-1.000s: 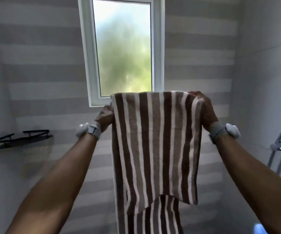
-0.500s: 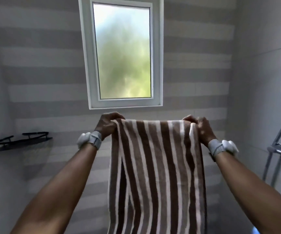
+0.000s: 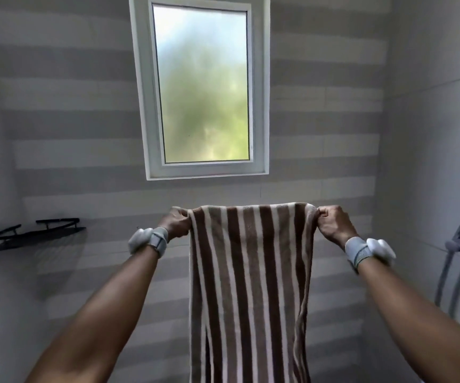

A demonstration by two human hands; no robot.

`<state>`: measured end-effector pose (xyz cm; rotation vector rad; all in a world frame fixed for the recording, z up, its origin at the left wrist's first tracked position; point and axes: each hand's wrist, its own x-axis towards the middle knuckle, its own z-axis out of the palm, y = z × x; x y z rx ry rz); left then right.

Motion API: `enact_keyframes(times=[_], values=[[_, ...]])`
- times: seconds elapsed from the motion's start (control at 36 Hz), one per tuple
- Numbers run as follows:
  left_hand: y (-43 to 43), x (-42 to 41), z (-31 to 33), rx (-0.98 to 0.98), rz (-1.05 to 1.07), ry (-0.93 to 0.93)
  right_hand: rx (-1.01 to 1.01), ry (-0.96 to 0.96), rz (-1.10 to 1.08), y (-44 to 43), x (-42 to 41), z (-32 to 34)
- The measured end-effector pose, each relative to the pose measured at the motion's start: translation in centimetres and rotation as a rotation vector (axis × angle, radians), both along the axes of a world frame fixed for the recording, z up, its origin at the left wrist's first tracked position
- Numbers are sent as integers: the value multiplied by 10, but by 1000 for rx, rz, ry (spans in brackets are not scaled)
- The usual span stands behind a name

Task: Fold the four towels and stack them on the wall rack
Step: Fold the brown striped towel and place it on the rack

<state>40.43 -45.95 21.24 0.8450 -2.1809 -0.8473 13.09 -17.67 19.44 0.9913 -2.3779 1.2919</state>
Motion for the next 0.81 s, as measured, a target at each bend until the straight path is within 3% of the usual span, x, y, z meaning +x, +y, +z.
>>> enact_keyframes(times=[0.14, 0.33, 0.39, 0.44, 0.56, 0.72, 0.81], values=[[9, -6, -17, 429, -153, -24, -40, -408, 258, 1, 15, -8], [5, -7, -30, 622, -310, -29, -63, -517, 388, 4, 21, -19], [6, -12, -32, 691, -363, 84, -110, -577, 393, 4, 26, -18], [10, -16, -31, 699, -422, 250, -221, -569, 426, 4, 26, -17], [2, -22, -31, 513, -460, 530, -400, -483, 583, 2, 13, -19], [3, -20, -27, 716, -502, 593, -562, -584, 507, -2, 16, -21], [2, -22, -32, 726, -473, 601, -589, -562, 447, -3, 16, -21]])
